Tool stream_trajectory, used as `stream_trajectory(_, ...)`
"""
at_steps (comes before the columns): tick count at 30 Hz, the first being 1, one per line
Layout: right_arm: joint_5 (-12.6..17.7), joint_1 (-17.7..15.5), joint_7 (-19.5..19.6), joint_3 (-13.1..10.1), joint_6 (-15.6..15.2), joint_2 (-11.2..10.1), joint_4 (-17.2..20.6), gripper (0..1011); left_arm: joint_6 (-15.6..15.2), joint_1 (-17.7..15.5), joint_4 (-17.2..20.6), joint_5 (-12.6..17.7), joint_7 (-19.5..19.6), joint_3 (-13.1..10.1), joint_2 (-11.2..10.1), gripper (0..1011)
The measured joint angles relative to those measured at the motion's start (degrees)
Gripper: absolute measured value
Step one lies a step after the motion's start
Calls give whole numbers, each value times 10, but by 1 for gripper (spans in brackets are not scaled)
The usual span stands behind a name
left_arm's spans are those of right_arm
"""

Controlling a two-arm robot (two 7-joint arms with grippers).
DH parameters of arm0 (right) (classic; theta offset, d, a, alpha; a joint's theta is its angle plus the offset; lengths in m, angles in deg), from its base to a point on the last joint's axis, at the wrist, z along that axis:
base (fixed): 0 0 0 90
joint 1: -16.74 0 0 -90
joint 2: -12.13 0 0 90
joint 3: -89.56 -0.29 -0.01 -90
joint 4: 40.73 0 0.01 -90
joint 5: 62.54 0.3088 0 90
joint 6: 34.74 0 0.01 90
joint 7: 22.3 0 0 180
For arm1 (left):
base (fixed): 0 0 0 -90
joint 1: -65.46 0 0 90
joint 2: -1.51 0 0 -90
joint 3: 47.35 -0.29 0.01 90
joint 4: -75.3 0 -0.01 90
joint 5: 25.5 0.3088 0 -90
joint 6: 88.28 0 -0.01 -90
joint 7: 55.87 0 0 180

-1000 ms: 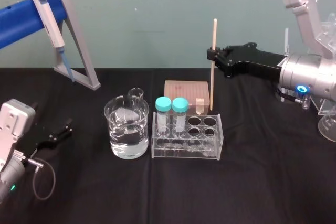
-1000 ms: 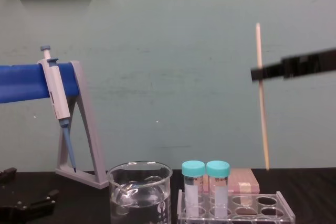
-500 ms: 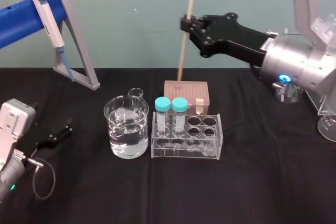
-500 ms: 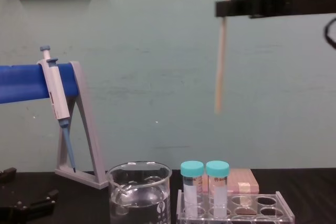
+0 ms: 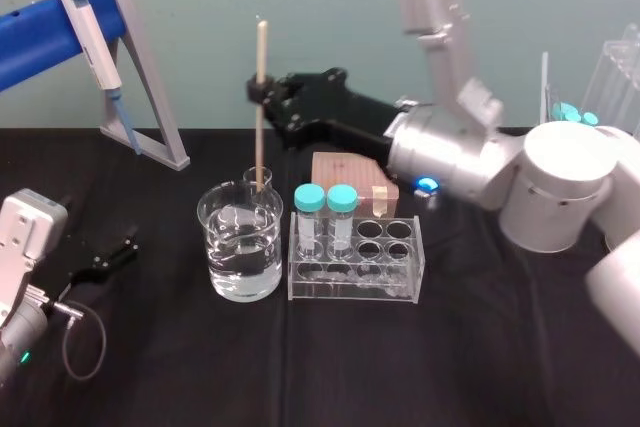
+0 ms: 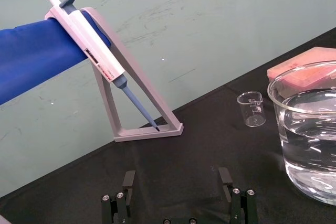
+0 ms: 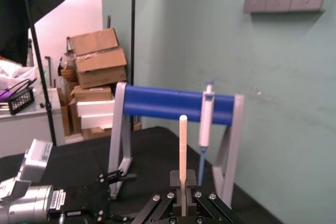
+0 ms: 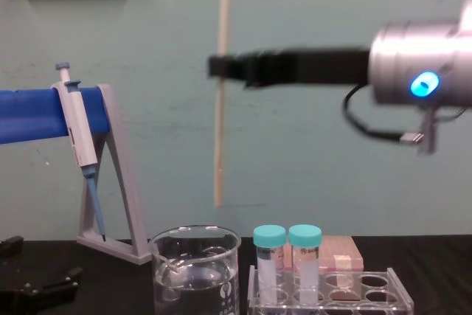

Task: Hold the thermometer with one hand and immerse one end into the beaker, then reinsert it into the test tube rack.

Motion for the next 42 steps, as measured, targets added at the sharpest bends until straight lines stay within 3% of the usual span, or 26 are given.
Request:
stream_trajectory(5, -23, 7, -11, 22, 19, 40, -63, 52, 0, 0, 0, 0, 0, 0, 0, 1004)
stream_trajectory(18, -56, 14, -12, 32, 43, 91, -160, 52, 0, 0, 0, 0, 0, 0, 0, 1004)
stream_trajectory(42, -82, 0, -17, 14, 23, 110, -191, 52, 0, 0, 0, 0, 0, 0, 0, 1003)
